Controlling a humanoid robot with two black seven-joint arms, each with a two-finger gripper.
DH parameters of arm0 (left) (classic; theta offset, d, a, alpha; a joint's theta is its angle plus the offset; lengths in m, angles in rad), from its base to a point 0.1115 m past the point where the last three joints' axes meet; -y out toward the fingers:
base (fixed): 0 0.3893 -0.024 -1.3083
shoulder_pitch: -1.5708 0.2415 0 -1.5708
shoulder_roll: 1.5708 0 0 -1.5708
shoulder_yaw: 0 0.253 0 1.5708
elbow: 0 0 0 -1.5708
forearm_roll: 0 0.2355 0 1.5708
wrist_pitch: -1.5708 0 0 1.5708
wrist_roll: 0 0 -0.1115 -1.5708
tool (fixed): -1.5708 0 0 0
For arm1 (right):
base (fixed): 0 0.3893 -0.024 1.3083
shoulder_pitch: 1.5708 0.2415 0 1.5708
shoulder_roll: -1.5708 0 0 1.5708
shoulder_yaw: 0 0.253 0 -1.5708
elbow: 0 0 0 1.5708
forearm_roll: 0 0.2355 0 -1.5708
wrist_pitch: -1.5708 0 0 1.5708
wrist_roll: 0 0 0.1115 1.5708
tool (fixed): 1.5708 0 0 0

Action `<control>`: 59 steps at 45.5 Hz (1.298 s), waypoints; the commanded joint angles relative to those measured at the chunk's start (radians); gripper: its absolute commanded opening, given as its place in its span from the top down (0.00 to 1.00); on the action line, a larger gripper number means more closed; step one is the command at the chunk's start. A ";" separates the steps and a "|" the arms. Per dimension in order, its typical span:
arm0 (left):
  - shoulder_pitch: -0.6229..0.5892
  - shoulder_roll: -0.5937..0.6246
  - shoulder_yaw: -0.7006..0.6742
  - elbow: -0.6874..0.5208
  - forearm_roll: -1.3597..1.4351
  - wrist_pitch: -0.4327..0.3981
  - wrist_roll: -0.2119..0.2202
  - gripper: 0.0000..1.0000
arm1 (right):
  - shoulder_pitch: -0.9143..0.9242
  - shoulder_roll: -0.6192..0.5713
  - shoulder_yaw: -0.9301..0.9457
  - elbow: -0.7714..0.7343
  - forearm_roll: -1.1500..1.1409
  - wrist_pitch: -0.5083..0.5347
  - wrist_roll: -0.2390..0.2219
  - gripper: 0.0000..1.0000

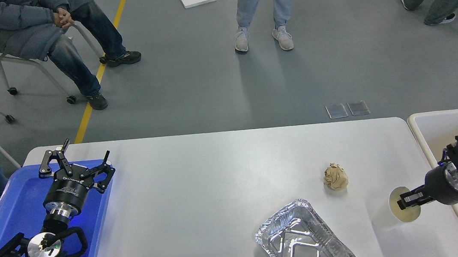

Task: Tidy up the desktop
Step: 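Close the right gripper around the white paper cup, then lift the held cup with the right gripper over the white bin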

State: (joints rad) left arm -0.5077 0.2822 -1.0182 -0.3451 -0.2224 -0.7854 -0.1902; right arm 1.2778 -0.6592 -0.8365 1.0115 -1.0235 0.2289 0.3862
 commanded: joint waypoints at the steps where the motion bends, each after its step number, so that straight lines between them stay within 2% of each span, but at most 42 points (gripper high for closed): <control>1: 0.000 0.000 0.000 0.000 0.000 0.000 0.000 0.00 | 0.058 -0.036 -0.003 0.030 -0.013 0.003 0.011 1.00; 9: 0.000 0.000 0.000 0.000 0.000 0.000 0.000 0.00 | 0.173 -0.117 -0.027 0.116 -0.027 0.023 0.013 1.00; 15: 0.000 0.000 0.000 0.000 0.000 0.000 0.000 0.00 | 0.305 -0.158 -0.085 0.179 -0.027 0.076 0.020 1.00; 27: 0.000 0.000 0.000 0.000 0.000 0.000 0.000 0.00 | 0.635 -0.172 -0.294 0.343 -0.021 0.113 0.034 1.00; 38: 0.000 0.000 0.001 0.000 0.000 0.000 0.000 0.00 | 0.831 -0.172 -0.306 0.346 -0.009 0.271 0.046 1.00; 59: 0.000 0.000 0.001 0.000 0.000 0.000 0.000 0.00 | 1.135 -0.181 -0.305 0.346 0.019 0.501 0.053 1.00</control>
State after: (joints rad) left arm -0.5078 0.2822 -1.0176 -0.3451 -0.2223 -0.7854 -0.1902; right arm 2.2628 -0.8344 -1.1363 1.3524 -1.0201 0.6190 0.4357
